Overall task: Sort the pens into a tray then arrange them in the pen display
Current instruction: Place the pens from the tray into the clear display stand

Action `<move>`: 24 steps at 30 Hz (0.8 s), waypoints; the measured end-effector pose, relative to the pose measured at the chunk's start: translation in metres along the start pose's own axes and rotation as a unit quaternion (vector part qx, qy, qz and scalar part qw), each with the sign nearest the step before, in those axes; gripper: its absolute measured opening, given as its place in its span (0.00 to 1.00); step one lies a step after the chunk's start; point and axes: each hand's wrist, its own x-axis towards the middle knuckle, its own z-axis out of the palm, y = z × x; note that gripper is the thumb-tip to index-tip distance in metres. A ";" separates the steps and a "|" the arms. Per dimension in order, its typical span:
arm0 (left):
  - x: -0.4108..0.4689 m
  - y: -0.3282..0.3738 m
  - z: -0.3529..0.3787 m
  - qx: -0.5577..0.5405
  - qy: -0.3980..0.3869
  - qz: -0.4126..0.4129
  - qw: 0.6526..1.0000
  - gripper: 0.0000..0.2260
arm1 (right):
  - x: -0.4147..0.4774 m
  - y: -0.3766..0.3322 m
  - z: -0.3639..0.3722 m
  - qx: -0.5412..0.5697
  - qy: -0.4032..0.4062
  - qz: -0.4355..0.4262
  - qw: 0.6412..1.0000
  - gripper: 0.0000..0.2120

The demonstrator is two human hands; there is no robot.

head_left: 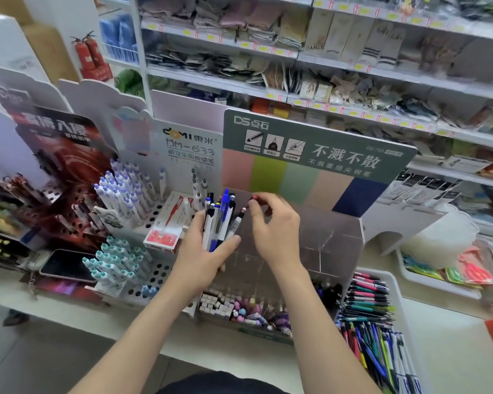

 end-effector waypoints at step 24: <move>-0.020 0.004 0.006 -0.001 -0.138 -0.038 0.990 0.09 | -0.016 -0.008 -0.043 0.279 0.113 0.241 0.923 0.12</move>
